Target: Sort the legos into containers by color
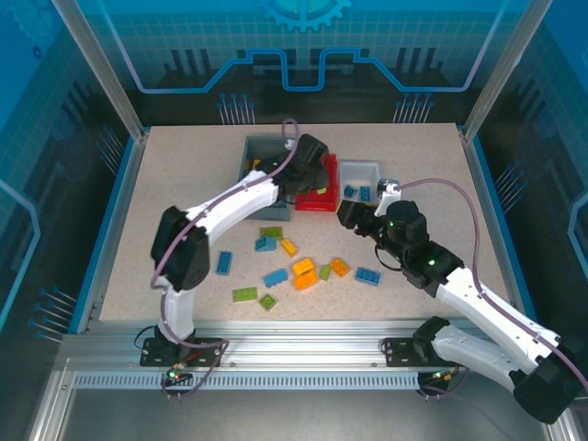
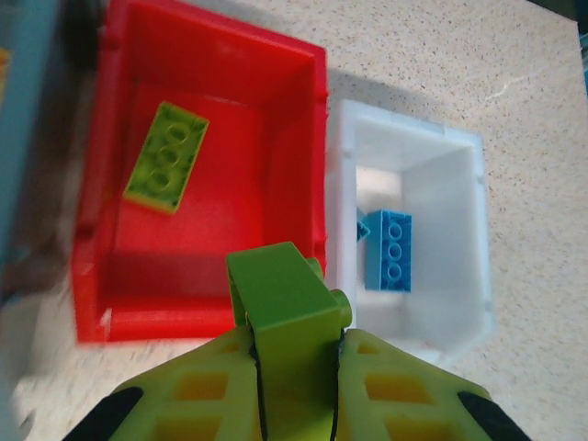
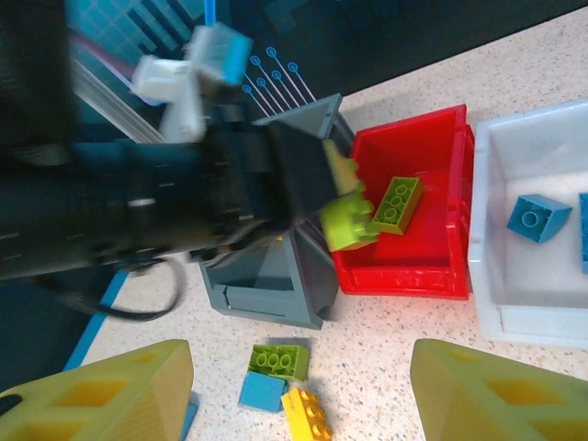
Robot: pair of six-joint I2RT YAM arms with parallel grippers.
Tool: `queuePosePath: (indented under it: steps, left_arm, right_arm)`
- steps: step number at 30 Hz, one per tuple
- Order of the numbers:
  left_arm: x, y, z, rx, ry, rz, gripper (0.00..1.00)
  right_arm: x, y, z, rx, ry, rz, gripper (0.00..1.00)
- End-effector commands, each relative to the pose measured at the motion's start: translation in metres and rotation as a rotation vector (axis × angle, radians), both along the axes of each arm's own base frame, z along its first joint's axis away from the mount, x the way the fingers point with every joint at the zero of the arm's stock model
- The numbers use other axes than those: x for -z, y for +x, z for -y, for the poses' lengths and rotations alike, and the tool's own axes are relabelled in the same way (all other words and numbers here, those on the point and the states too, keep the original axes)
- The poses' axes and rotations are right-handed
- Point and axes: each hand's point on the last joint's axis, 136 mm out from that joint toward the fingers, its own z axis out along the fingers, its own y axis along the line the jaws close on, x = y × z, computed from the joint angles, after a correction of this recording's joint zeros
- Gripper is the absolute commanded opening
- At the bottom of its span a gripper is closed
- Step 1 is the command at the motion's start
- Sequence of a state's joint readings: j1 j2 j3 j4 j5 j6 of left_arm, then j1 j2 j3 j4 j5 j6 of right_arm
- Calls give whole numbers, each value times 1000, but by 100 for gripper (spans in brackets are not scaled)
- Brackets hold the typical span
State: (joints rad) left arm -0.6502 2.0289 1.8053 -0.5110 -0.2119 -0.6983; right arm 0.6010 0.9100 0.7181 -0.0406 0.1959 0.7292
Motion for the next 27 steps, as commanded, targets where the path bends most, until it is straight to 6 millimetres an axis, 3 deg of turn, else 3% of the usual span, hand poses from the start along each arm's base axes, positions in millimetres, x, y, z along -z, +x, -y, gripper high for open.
queuePosePath:
  steps: [1,6,11,17,20,27]
  left_arm:
    - [16,20,4,90,108,0,17]
    - [38,47,4,93,128,-20,18]
    - [59,54,5,107,143,-50,22]
    - [71,48,5,135,129,-85,40]
    - [59,43,5,145,107,-66,46]
    - [0,23,-6,117,48,16,48]
  right_arm:
    - [-15,4,-3,-11,57,21,65]
    - [-9,2,-4,-20,53,4,65]
    - [1,3,-5,-20,40,-26,65]
    - [22,-1,8,33,-25,-126,66]
    - [39,-7,21,94,-58,-212,65]
    - [62,-22,22,91,-129,-304,63]
